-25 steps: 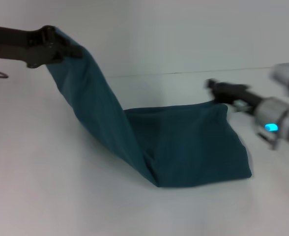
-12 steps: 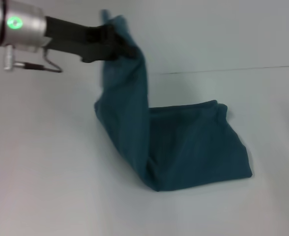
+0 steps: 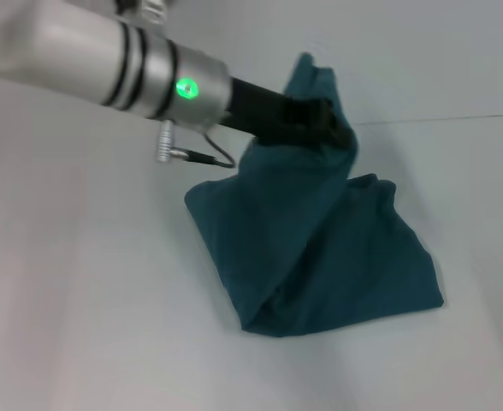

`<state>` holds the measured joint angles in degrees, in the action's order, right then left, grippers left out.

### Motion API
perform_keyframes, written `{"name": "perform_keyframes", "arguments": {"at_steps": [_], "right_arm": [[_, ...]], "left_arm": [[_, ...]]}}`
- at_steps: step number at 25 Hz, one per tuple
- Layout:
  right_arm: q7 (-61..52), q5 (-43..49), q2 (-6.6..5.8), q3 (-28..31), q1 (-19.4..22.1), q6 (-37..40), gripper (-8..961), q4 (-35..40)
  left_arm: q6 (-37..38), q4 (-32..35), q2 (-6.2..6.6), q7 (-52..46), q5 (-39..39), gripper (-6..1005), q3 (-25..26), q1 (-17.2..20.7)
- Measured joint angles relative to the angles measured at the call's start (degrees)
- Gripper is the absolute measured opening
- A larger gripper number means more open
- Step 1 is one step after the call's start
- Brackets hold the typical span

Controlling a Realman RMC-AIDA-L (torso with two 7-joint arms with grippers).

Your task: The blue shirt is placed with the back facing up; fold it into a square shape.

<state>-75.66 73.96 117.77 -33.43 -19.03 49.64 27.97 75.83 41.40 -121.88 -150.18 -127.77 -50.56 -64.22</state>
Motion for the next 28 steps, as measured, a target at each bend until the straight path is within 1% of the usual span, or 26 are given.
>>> {"name": "perform_keyframes", "arguments": {"at_steps": [3, 5, 8, 9, 10, 12, 15, 17, 21, 23, 26, 28], "right_arm": [[0.11, 0.01, 0.00, 0.08, 0.03, -0.04, -1, 0.00], [0.30, -0.03, 0.00, 0.24, -0.11, -0.29, 0, 0.01], [0.38, -0.03, 0.00, 0.73, -0.43, -0.50, 0, 0.02], [0.41, -0.03, 0.00, 0.82, -0.54, -0.56, 0, 0.03], [0.41, -0.05, 0.01, 0.82, -0.64, -0.68, 0, 0.03], [0.43, -0.13, 0.01, 1.00, -0.78, -0.89, 0, 0.06], [0.52, -0.18, 0.15, 1.48, -0.77, -0.91, -1, 0.20], [0.53, -0.18, 0.30, 1.51, -0.79, -0.86, -1, 0.33], [0.56, -0.05, 0.38, 1.53, -0.85, -0.48, 0, 0.46], [0.56, 0.03, 0.41, 1.37, -0.86, 0.04, 0, 0.61], [0.59, 0.26, 0.20, 0.83, -0.83, 2.53, 0, 0.72], [0.94, 0.72, 0.00, 0.65, -0.77, 5.13, -1, 0.87]], "left_arm": [[-5.19, -2.60, -1.76, 0.10, -0.02, 60, -3.31, -1.40], [-8.34, -5.71, -2.30, 0.16, 0.29, 63, -6.21, -2.81], [-12.46, -10.80, -2.63, 0.21, 2.00, 68, -11.62, -4.61], [-12.76, -11.42, -2.67, 0.38, 2.64, 69, -12.92, -4.68], [-13.00, -12.45, -2.74, 1.20, 4.61, 71, -15.62, -4.60], [-12.15, -12.86, -2.78, 3.44, 8.15, 74, -19.27, -4.13], [-12.07, -12.92, -2.80, 4.85, 11.37, 79, -22.65, -3.49], [-12.08, -12.92, -2.75, 5.02, 12.46, 82, -23.03, -3.23], [-11.42, -11.81, -2.53, 5.31, 13.26, 267, -23.08, -2.39], [-10.91, -10.11, -2.35, 5.39, 13.29, 352, -22.98, -1.05], [-9.67, -4.83, -2.14, 6.13, 13.32, 470, -22.84, 3.18], [-8.87, -0.60, -2.09, 6.93, 13.34, 549, -22.78, 7.26]]}}
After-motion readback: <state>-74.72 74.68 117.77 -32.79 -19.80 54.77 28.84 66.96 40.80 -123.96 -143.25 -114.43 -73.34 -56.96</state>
